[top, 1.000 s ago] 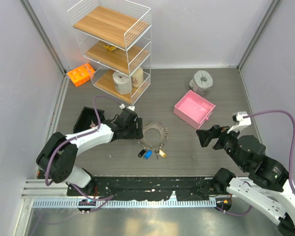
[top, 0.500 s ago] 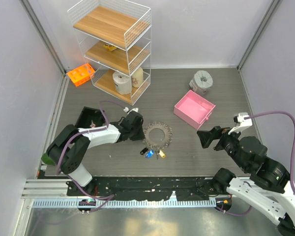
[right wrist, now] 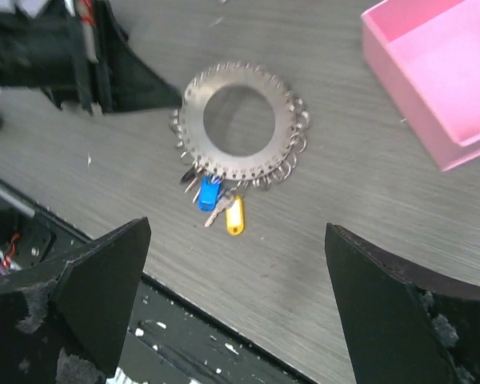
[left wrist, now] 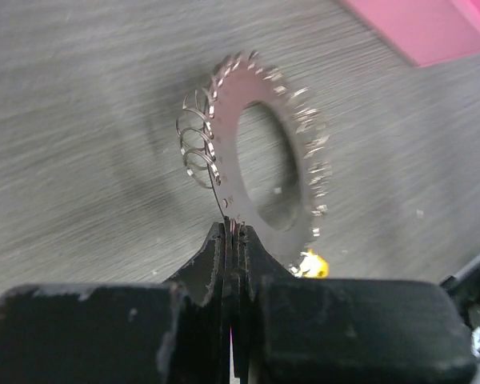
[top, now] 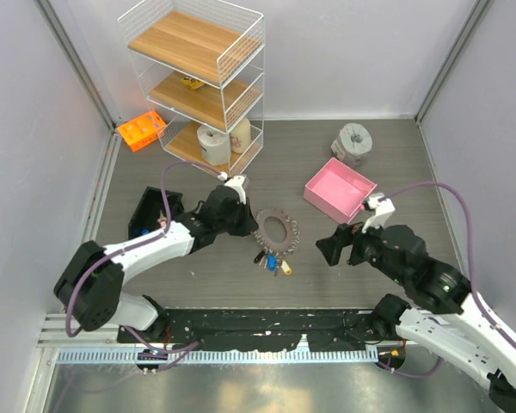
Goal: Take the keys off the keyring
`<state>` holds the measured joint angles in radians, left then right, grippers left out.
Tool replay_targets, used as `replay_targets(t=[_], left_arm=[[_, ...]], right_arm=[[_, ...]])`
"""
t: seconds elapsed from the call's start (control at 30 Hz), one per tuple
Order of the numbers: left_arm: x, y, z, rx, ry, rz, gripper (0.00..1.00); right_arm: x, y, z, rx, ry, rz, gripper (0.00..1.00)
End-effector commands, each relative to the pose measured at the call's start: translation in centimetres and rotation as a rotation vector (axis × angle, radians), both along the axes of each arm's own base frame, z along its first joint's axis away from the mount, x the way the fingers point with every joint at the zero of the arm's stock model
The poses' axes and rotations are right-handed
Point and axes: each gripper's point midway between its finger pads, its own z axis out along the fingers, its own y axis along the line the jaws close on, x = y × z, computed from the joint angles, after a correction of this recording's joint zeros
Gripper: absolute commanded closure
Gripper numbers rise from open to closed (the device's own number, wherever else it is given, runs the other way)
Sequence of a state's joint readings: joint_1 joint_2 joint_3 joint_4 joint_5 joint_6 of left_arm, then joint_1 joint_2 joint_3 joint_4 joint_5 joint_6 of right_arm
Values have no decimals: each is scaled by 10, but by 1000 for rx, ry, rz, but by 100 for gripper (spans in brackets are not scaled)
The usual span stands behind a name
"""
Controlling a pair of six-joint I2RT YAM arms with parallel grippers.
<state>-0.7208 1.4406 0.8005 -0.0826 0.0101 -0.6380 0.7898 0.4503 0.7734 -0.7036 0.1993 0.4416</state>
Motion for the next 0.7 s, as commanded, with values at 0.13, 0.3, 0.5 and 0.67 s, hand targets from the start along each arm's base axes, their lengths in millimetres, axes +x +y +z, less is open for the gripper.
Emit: replay_targets(t=[0.13, 0.3, 0.5, 0.67], left_arm=[[-8, -26, 84, -166, -252, -231, 100], [-15, -29, 97, -188, -268, -277, 100], [-17, -29, 107, -189, -296, -304, 100], [-21, -25, 103, -166, -285, -317, 100]], right_arm=[[6, 80, -7, 78, -21, 314, 6], [13, 115, -13, 156, -119, 447, 11], [29, 139, -30, 158, -173, 498, 11], [44, 154, -47, 79, -174, 539, 15]])
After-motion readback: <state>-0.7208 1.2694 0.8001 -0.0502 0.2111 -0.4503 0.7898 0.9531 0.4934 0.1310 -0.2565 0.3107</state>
